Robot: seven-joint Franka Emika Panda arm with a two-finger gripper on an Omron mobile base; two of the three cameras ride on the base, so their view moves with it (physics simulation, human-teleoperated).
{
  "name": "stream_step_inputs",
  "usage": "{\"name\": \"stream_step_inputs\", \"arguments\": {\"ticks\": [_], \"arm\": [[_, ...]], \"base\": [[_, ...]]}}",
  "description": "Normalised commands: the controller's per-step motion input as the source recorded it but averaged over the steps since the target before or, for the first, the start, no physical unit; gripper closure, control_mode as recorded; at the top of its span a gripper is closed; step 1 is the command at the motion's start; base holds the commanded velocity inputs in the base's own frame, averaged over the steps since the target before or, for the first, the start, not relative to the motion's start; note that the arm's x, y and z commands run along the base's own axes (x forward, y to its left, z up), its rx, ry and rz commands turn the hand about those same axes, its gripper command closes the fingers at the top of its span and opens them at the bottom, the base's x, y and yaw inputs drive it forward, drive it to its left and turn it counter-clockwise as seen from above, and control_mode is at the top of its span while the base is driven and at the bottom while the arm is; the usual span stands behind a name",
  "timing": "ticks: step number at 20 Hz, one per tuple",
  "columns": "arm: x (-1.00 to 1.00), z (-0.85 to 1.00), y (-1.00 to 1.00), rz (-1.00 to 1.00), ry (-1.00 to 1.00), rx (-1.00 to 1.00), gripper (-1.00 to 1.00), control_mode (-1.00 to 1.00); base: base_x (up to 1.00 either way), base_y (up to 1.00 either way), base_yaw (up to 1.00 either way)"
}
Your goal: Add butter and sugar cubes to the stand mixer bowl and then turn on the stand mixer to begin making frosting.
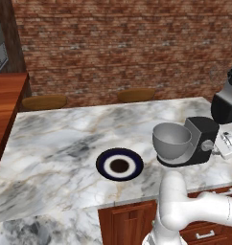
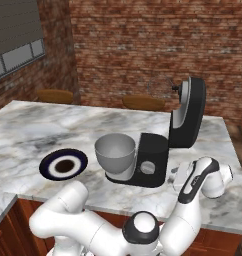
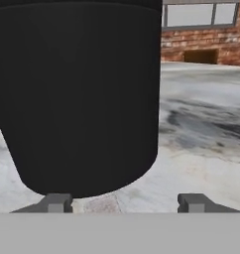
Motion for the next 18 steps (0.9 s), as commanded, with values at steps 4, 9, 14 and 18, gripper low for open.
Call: {"name": "stream_step_inputs", "arguments": {"ticks": [4,9,14,18], "arm": [[0.0,-0.33,-0.08,0.0,0.0,0.05,1.0,-1.0],[-0.02,-0.34,-0.21,0.0,-0.01,0.08,1.0,-1.0],[-0.09,-0.33,-0.26,0.0,-0.03,0.08,1.0,-1.0],[-0.09,-0.23,-0.21,0.0,0.0,0.04,1.0,-1.0]], "base": [[0.0,0.0,0.0],[0.0,0.0,0.0],[0.0,0.0,0.0],[0.0,0.0,0.0]]}}
